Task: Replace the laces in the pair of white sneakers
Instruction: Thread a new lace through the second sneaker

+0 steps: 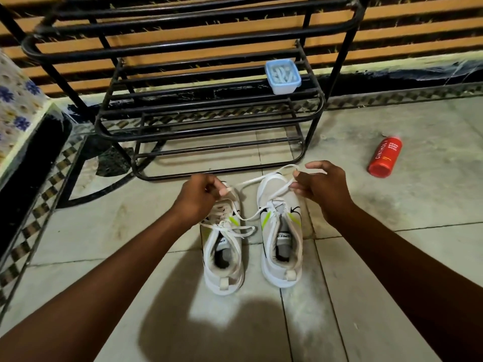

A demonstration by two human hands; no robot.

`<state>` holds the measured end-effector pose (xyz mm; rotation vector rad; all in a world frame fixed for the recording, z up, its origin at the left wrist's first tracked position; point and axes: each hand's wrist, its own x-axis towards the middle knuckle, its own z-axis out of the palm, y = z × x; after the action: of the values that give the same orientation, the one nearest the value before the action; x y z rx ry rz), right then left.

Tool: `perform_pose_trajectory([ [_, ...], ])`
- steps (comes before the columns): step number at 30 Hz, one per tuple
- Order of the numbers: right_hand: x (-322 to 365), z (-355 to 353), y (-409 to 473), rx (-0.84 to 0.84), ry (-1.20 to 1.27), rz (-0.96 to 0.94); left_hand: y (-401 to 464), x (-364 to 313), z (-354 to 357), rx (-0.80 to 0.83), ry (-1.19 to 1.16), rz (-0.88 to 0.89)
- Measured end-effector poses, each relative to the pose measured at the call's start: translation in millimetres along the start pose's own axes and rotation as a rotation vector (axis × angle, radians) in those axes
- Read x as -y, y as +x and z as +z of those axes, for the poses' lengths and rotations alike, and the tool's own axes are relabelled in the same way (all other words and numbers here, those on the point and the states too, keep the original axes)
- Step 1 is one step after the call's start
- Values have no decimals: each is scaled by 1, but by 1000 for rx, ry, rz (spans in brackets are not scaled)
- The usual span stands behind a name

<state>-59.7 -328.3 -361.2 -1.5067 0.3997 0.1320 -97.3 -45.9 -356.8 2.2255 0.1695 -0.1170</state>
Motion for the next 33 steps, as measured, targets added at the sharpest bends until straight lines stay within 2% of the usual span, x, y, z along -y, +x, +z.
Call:
perform_pose_trajectory([
  [3,-13,-10,-4,-33,-44,-40,-1,-28,16,78,-190,-4],
  [6,-27,-16,-16,-68,-412,-148,0,-45,30,121,-425,-79],
  [8,-34,-18,-28,16,-529,-230,-1,-52,43,117,-506,-90],
  [12,-53,-16,-48,162,-626,-513,-4,-61,69,39,-512,-107],
  [17,-57,-13,-63,244,-945,-478,-7,-65,93,-29,-445,-91],
  [23,-67,-11,-65,122,-814,-440,-11,-61,114,-45,-449,-148],
  [28,-67,-9,-68,12,-558,-247,-11,-60,126,-98,-441,-236],
  [33,-75,-10,-66,-43,-393,-177,-13,-55,138,-169,-391,-280],
])
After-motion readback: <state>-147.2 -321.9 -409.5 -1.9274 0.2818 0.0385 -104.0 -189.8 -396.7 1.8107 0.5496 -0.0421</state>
